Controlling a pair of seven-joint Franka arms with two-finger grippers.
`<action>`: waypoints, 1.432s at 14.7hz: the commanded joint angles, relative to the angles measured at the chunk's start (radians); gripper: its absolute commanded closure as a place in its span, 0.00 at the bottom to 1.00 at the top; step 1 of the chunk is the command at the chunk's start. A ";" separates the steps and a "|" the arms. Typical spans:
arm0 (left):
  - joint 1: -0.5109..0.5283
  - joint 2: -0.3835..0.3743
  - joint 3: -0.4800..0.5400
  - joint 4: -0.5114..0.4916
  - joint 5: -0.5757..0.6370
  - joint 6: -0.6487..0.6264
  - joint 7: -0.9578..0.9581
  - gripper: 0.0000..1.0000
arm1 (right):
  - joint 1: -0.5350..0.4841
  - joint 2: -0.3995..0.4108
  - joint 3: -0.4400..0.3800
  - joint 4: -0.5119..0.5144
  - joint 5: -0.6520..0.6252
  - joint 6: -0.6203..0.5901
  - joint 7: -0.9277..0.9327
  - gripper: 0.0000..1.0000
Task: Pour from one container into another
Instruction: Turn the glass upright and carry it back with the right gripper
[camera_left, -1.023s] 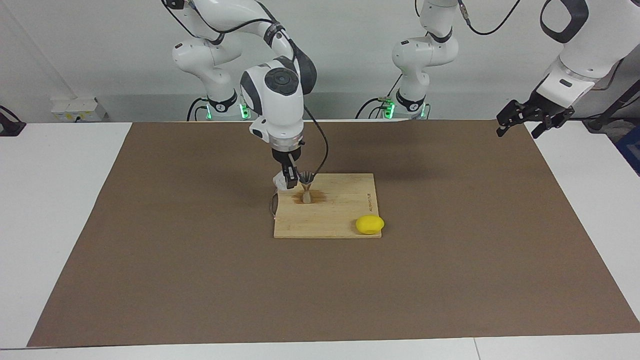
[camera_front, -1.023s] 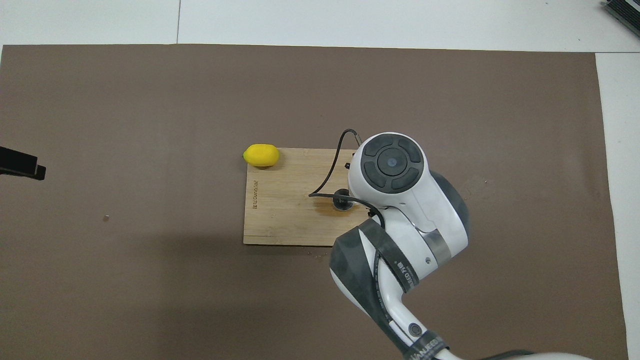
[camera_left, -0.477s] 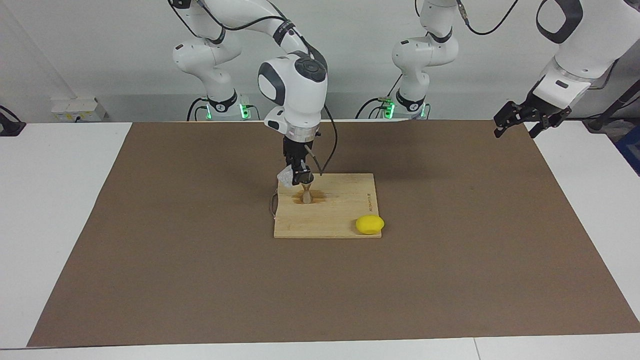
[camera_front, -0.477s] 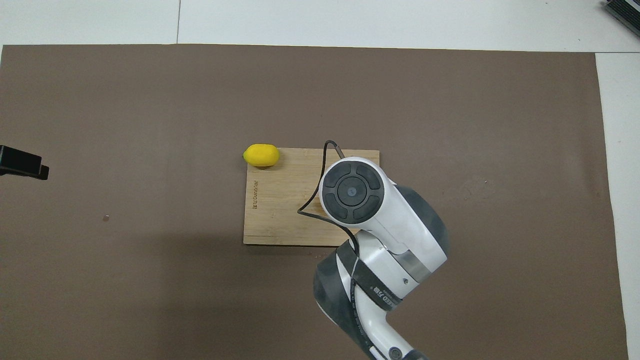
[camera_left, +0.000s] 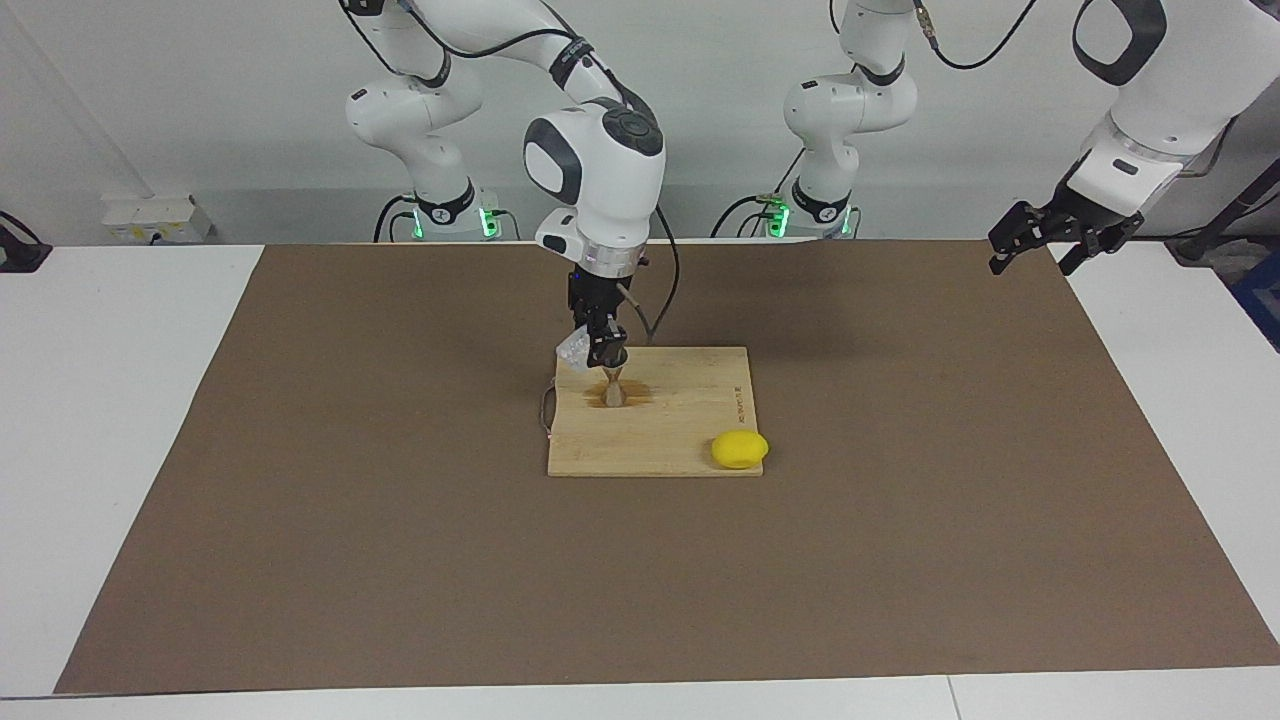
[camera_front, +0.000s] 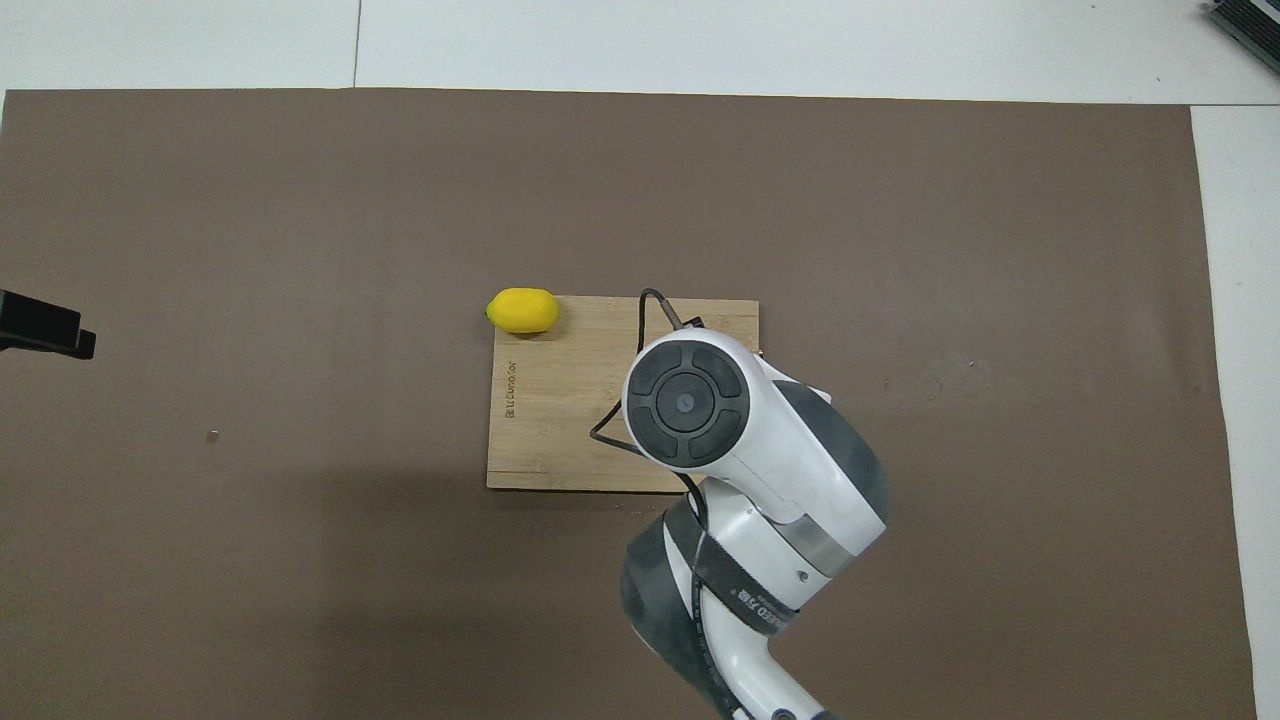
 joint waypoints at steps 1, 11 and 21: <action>-0.082 -0.022 0.081 -0.014 0.022 -0.001 -0.026 0.00 | -0.005 -0.021 0.007 -0.018 -0.018 -0.008 0.033 0.99; -0.073 -0.028 0.076 -0.014 0.022 -0.001 -0.028 0.00 | -0.069 -0.007 0.007 -0.007 0.178 0.007 0.013 1.00; -0.076 -0.034 0.070 -0.014 0.058 -0.015 -0.028 0.00 | -0.193 0.011 0.007 -0.016 0.462 0.041 -0.117 1.00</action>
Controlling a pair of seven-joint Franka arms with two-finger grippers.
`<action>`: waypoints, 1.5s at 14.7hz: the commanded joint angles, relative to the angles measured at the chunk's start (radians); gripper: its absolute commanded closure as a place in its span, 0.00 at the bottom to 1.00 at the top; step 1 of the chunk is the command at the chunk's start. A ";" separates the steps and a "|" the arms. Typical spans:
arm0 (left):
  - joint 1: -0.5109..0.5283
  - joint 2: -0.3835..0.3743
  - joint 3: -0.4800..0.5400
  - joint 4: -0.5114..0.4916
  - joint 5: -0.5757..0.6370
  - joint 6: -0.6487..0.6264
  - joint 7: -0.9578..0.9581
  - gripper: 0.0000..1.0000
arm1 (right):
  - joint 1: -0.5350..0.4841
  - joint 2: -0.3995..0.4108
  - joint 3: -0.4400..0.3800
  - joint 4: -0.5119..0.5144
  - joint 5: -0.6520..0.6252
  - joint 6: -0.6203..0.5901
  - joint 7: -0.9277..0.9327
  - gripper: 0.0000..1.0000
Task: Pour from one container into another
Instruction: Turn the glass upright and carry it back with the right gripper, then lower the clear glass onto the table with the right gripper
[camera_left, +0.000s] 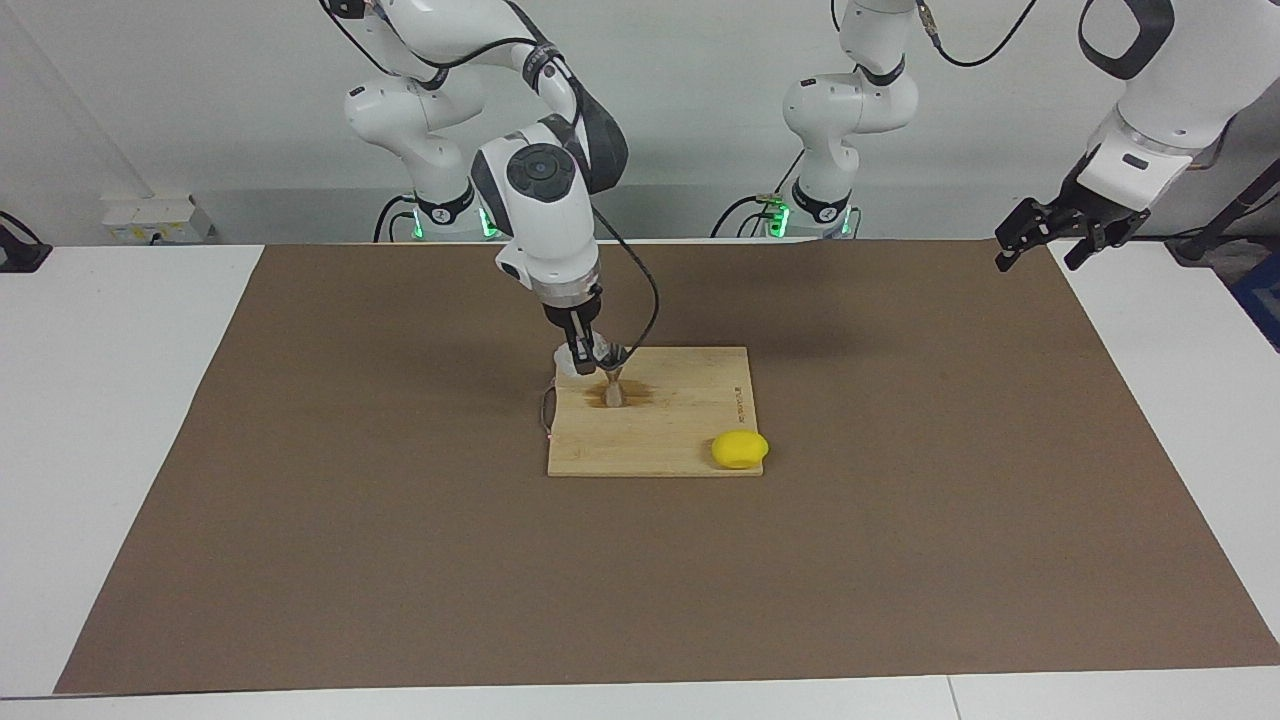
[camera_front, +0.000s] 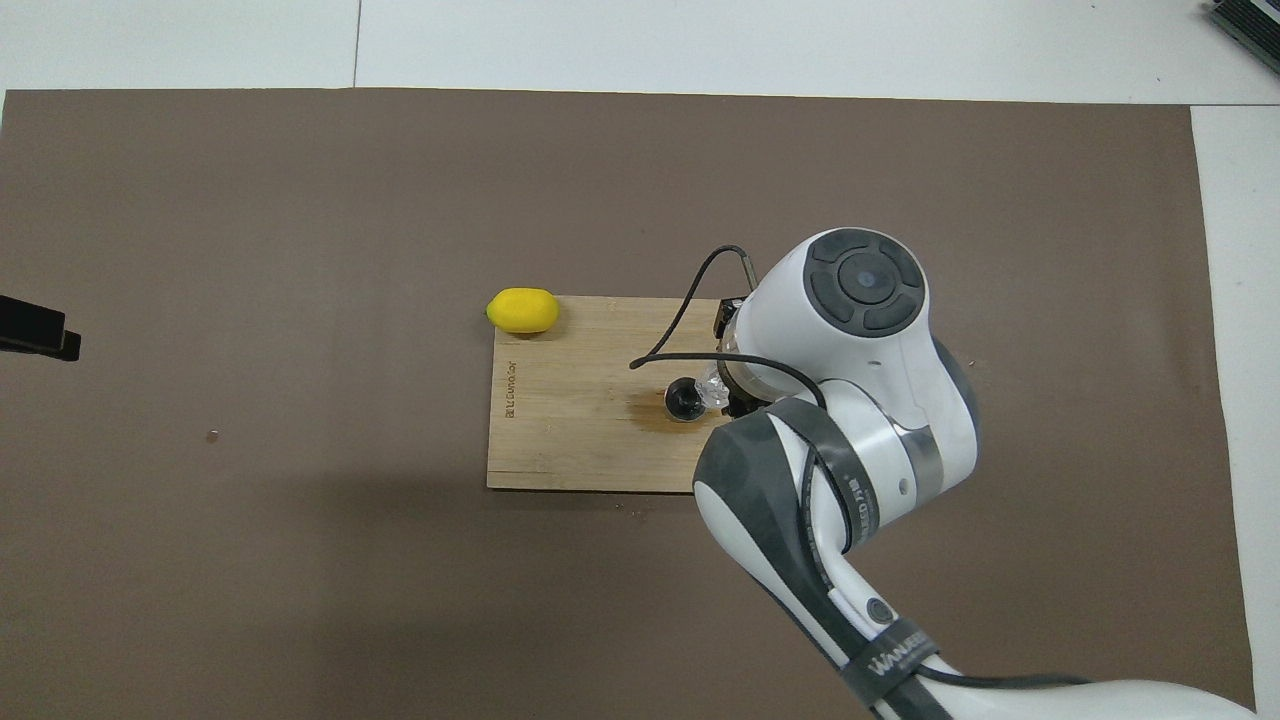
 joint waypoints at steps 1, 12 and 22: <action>-0.022 -0.028 0.005 -0.014 0.037 -0.009 -0.016 0.00 | -0.069 -0.002 0.010 -0.020 0.114 0.026 -0.084 1.00; -0.030 -0.026 0.005 -0.016 0.037 0.005 -0.019 0.00 | -0.443 -0.020 0.008 -0.250 0.599 0.074 -0.648 1.00; -0.031 -0.028 0.005 -0.022 0.036 0.003 -0.030 0.00 | -0.659 0.072 0.008 -0.263 0.635 0.028 -0.940 1.00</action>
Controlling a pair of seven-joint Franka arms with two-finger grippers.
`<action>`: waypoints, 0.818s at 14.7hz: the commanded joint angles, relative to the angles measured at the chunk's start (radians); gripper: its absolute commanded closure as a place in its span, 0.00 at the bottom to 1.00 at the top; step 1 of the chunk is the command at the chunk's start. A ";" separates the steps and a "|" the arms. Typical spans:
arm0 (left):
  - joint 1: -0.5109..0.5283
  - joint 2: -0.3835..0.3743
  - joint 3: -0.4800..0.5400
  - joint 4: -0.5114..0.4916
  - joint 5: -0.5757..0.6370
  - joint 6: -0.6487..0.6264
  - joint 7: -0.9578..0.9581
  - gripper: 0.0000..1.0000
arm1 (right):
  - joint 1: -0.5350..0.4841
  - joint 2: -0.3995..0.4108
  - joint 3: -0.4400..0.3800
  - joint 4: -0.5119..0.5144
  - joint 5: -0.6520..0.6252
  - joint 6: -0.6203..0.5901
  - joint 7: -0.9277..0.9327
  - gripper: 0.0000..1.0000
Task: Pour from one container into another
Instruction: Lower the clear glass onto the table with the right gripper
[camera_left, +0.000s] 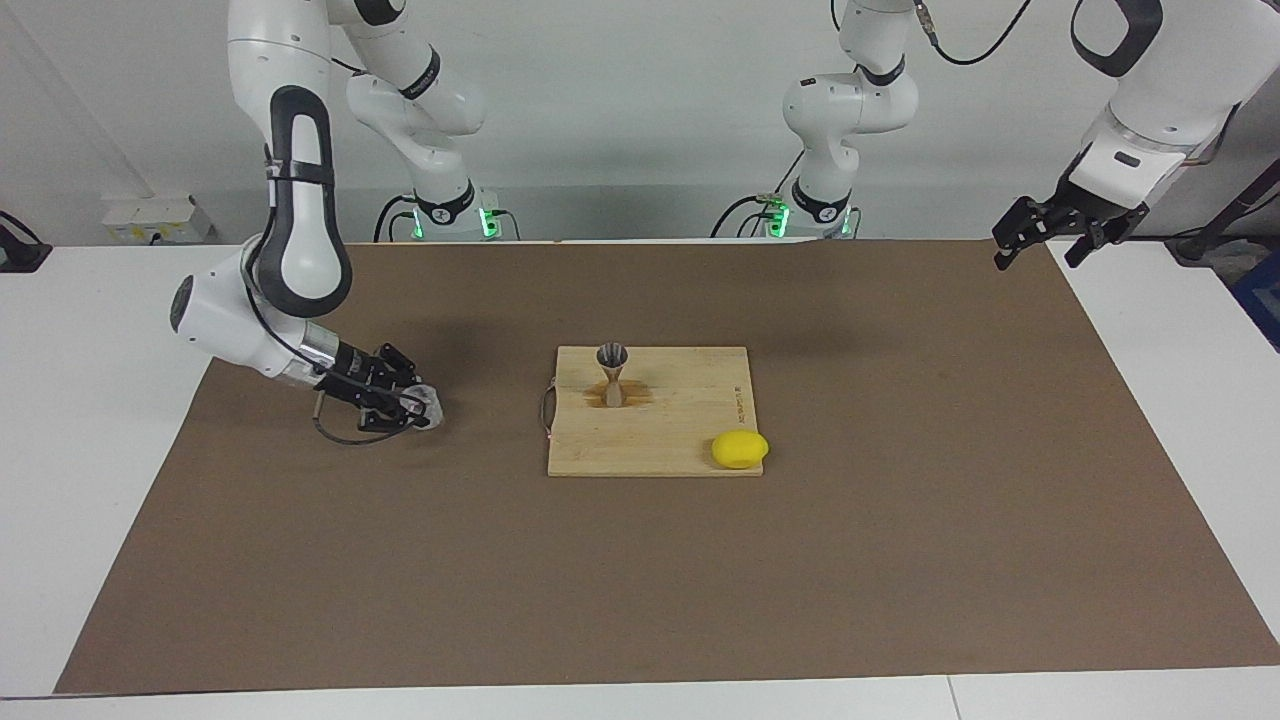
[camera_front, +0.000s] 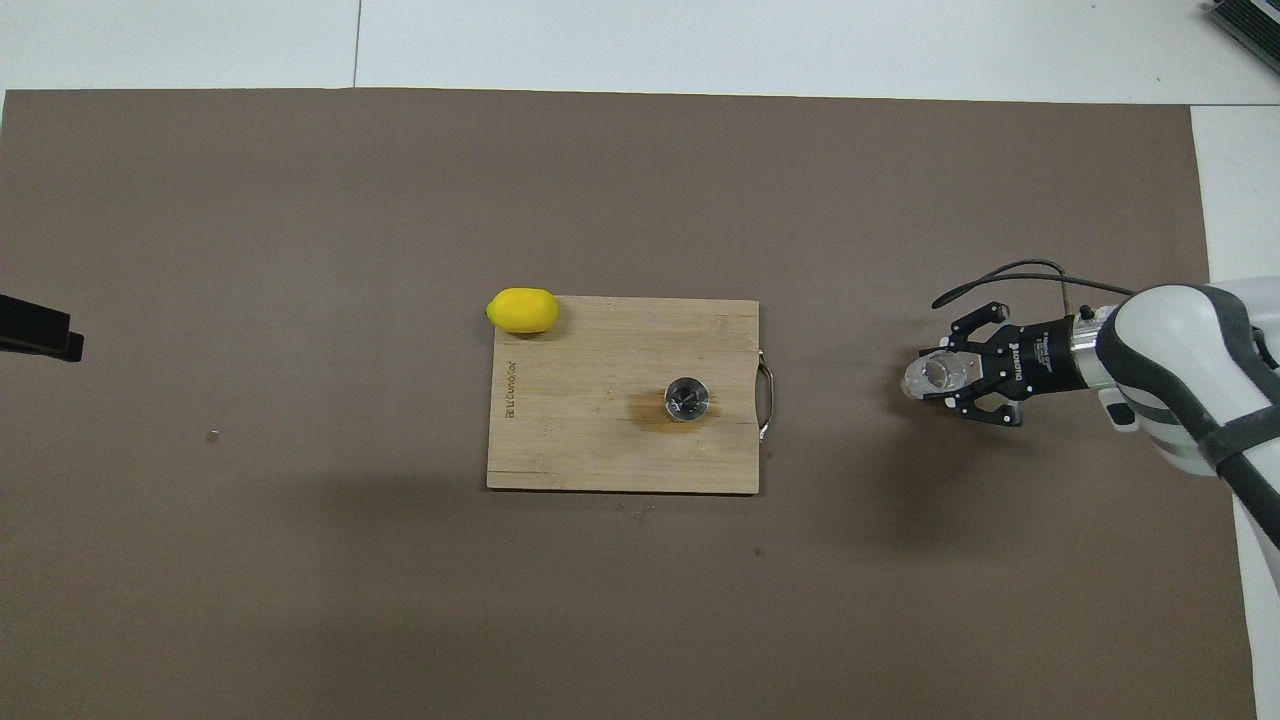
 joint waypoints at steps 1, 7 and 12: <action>-0.019 -0.023 0.010 -0.022 0.022 0.003 -0.020 0.00 | -0.041 0.018 0.014 0.008 0.034 -0.016 -0.063 1.00; -0.019 -0.026 0.009 -0.023 0.022 0.005 -0.020 0.00 | -0.041 0.013 0.011 -0.006 0.036 0.001 -0.080 0.00; -0.019 -0.027 0.009 -0.023 0.021 0.005 -0.020 0.00 | -0.058 -0.032 0.003 -0.026 0.022 -0.004 -0.072 0.00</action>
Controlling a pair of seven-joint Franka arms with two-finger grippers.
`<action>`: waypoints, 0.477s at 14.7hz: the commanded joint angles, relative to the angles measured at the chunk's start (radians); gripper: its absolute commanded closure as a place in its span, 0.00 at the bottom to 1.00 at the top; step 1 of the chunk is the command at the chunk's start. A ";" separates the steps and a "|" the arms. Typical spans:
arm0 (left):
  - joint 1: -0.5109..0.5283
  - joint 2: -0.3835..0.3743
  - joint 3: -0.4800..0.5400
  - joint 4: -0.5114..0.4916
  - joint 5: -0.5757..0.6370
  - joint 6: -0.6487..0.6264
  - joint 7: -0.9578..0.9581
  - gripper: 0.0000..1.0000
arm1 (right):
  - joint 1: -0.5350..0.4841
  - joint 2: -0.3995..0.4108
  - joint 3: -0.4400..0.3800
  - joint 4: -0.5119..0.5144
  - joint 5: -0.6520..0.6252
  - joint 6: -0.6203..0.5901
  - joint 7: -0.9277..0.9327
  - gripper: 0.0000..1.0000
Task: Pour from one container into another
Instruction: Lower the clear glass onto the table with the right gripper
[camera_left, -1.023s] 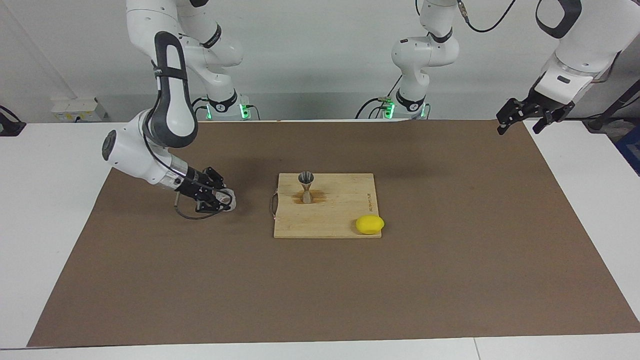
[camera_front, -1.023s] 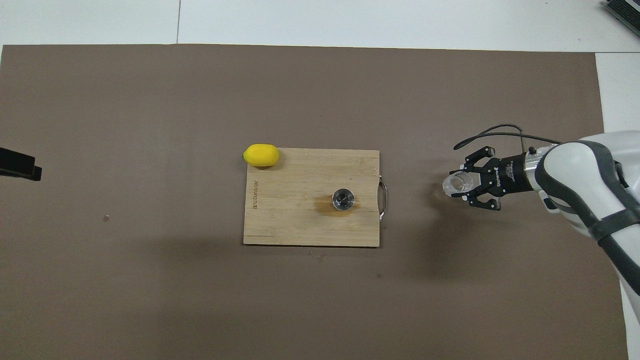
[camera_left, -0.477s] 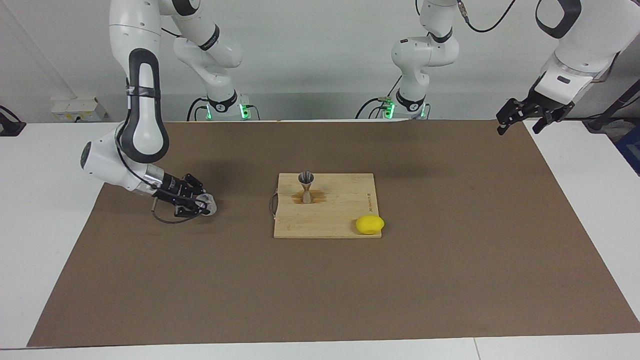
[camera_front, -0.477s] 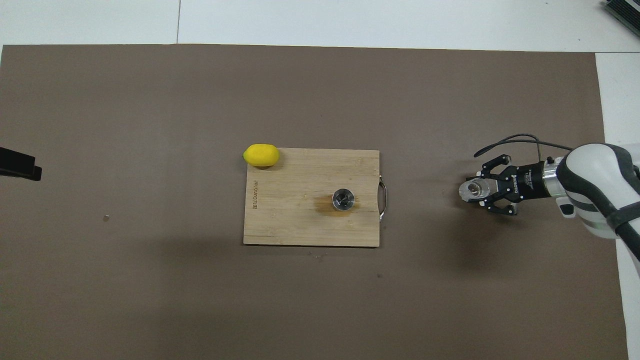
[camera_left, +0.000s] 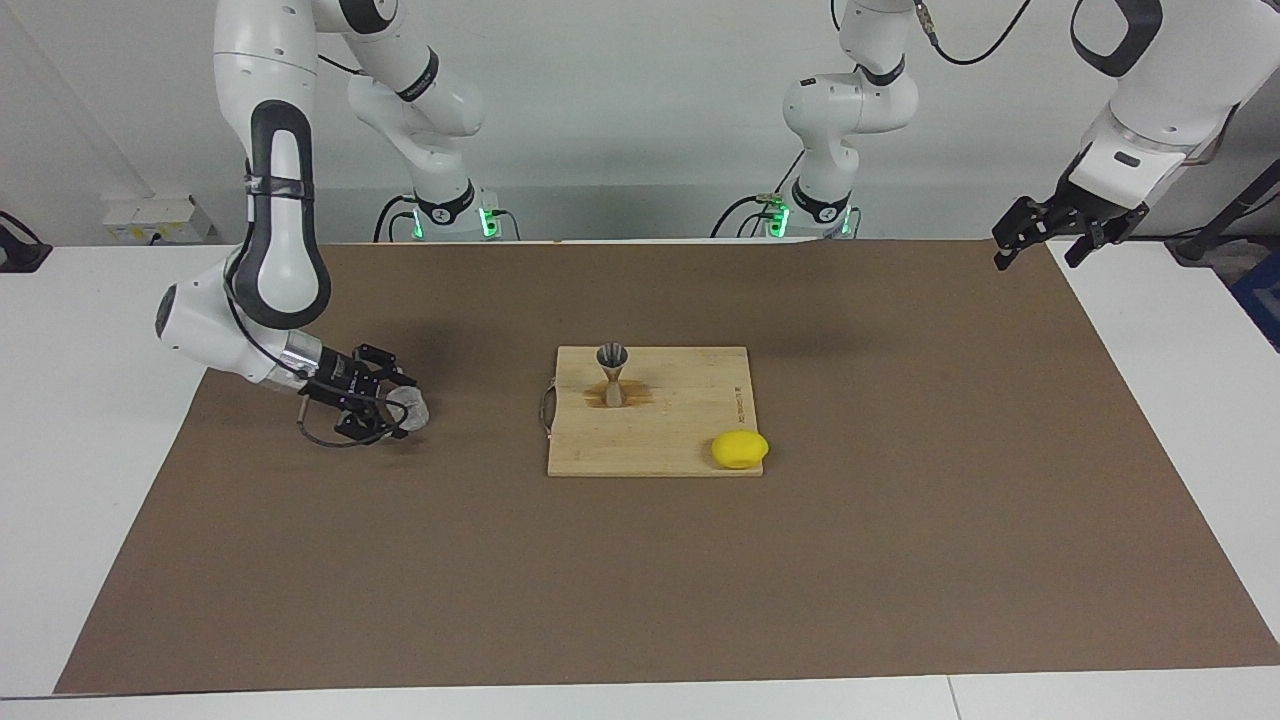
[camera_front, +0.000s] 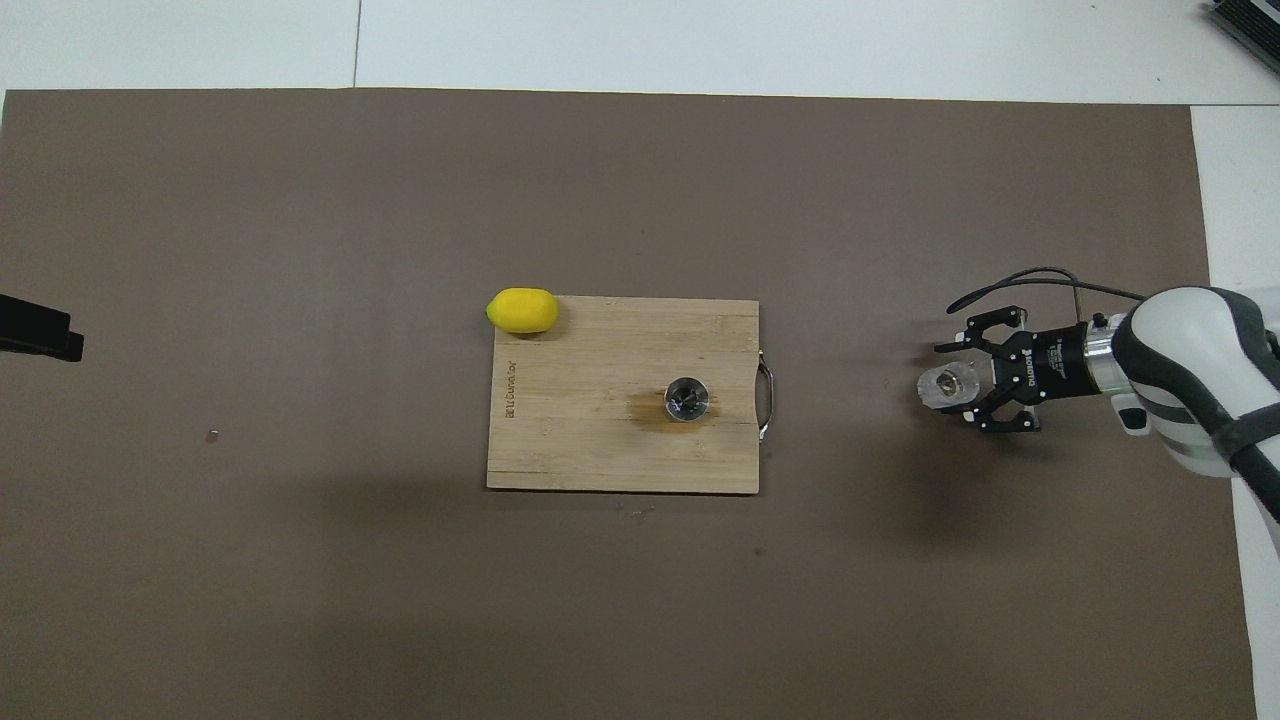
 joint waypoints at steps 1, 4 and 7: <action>-0.018 -0.027 0.009 -0.023 0.021 0.005 -0.019 0.00 | -0.046 -0.054 0.003 -0.028 0.021 -0.001 -0.027 0.00; -0.018 -0.025 0.009 -0.023 0.021 0.005 -0.019 0.00 | -0.086 -0.083 0.003 -0.028 0.009 -0.006 -0.036 0.00; -0.018 -0.025 0.009 -0.023 0.021 0.007 -0.019 0.00 | -0.072 -0.130 0.004 -0.025 -0.128 -0.010 -0.050 0.00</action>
